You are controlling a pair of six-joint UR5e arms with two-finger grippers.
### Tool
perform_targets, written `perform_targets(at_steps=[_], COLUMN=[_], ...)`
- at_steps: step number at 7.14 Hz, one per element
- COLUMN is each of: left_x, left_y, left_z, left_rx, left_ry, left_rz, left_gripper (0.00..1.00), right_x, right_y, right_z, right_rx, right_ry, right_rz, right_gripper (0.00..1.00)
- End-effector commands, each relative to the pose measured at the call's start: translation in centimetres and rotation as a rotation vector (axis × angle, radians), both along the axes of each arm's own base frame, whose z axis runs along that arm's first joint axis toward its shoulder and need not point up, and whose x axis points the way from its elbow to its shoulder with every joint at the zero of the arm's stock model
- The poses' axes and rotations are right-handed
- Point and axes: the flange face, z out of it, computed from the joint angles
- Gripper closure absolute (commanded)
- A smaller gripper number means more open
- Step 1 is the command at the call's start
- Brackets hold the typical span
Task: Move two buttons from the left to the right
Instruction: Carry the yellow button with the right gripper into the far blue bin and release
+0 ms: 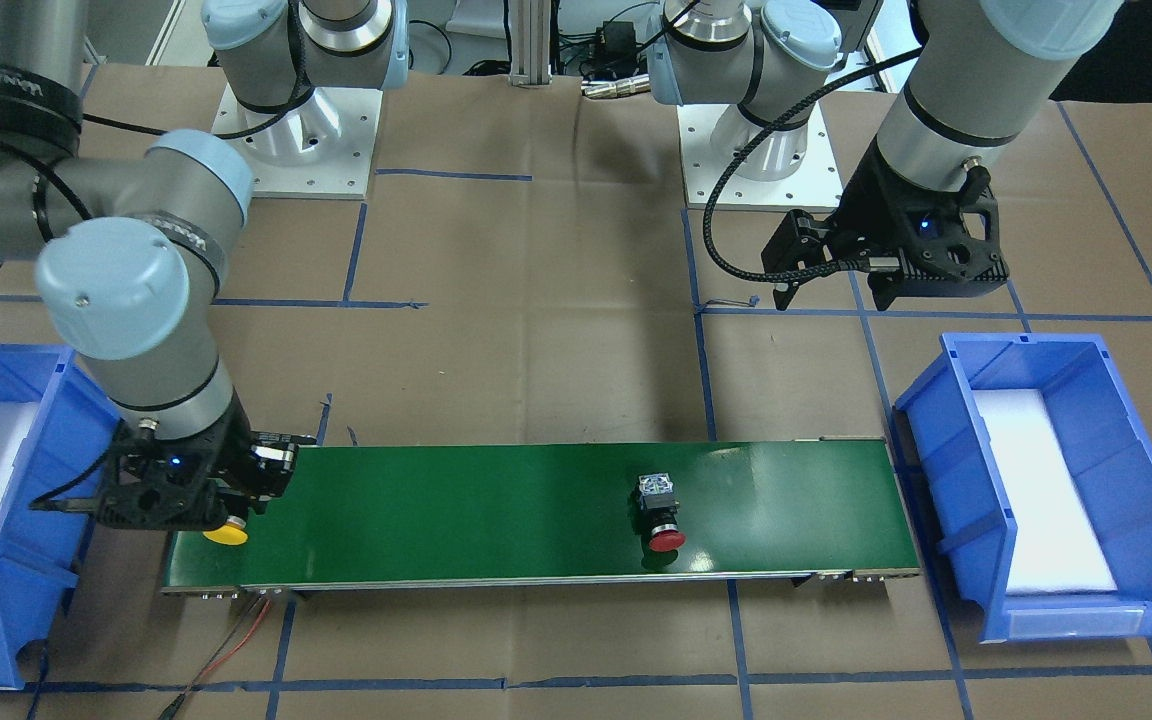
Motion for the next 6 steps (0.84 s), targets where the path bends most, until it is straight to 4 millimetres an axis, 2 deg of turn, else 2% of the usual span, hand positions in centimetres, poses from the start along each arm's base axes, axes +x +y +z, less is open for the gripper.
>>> perform_targets(at_steps=[1,2,3,4,5,6], left_x=[0.0,0.0,0.2,0.2,0.2,0.2], left_y=[-0.1,-0.1,-0.1,-0.1,-0.1,-0.1], left_z=[0.1,0.1,0.0,0.1,0.0,0.1], left_rx=[-0.006,-0.006,-0.005,-0.006,-0.005,-0.006], left_ry=[0.000,0.000,0.000,0.000,0.000,0.001], left_rz=[0.000,0.000,0.003,0.002,0.003,0.005], left_gripper=[0.01,0.01,0.01,0.01,0.01,0.01], right_x=[-11.6,-17.6,-21.7,-24.4,-26.2,-26.7], right_y=[1.9,2.5,3.1,3.2,3.2,3.0], right_z=[4.0,3.6,3.0,1.2,-1.4,-4.1], right_rx=[0.005,0.023,0.030,0.004,-0.002,-0.017], right_ry=[0.029,0.034,0.033,-0.009,-0.050,-0.052], right_rz=[0.044,0.070,0.079,0.075,0.097,0.107], right_gripper=[0.97,0.97,0.98,0.98,0.98,0.98])
